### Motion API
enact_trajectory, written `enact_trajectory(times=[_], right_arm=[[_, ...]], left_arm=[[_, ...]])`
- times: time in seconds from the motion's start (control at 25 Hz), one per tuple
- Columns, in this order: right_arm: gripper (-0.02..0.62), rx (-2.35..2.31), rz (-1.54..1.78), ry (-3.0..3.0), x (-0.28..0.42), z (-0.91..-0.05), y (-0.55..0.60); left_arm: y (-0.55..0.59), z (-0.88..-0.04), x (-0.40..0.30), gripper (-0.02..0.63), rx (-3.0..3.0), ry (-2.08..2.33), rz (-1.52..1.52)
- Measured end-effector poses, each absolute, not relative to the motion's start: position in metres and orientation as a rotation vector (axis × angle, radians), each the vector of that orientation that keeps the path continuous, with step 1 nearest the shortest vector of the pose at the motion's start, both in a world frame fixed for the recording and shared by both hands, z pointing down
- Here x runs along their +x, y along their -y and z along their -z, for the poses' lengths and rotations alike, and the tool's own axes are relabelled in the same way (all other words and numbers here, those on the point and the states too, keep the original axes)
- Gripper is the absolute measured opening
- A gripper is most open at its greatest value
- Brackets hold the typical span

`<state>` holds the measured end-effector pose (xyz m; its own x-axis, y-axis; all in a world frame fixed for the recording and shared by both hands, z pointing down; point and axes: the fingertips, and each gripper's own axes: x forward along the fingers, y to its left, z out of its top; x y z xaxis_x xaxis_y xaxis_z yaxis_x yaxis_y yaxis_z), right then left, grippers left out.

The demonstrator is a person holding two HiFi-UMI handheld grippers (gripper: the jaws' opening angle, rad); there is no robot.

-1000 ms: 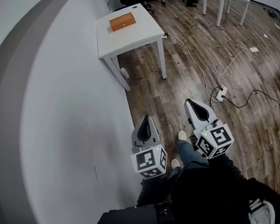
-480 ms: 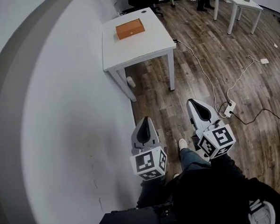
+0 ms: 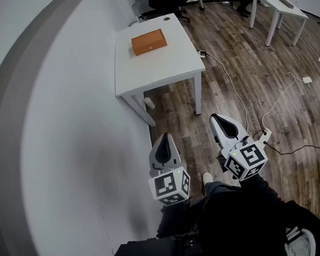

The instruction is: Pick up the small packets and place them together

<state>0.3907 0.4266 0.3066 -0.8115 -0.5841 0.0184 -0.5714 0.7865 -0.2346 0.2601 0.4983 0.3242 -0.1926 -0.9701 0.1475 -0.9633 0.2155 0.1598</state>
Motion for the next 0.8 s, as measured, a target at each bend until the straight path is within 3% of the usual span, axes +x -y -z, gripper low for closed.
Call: enact_trajectory(times=[0.8], right_arm=[[-0.002, -0.995, 0.342, -2.926, 0.343, -0.328, -0.301]], left_arm=[[-0.369, -0.339, 0.21, -0.009, 1.856, 2.259, 0.055]])
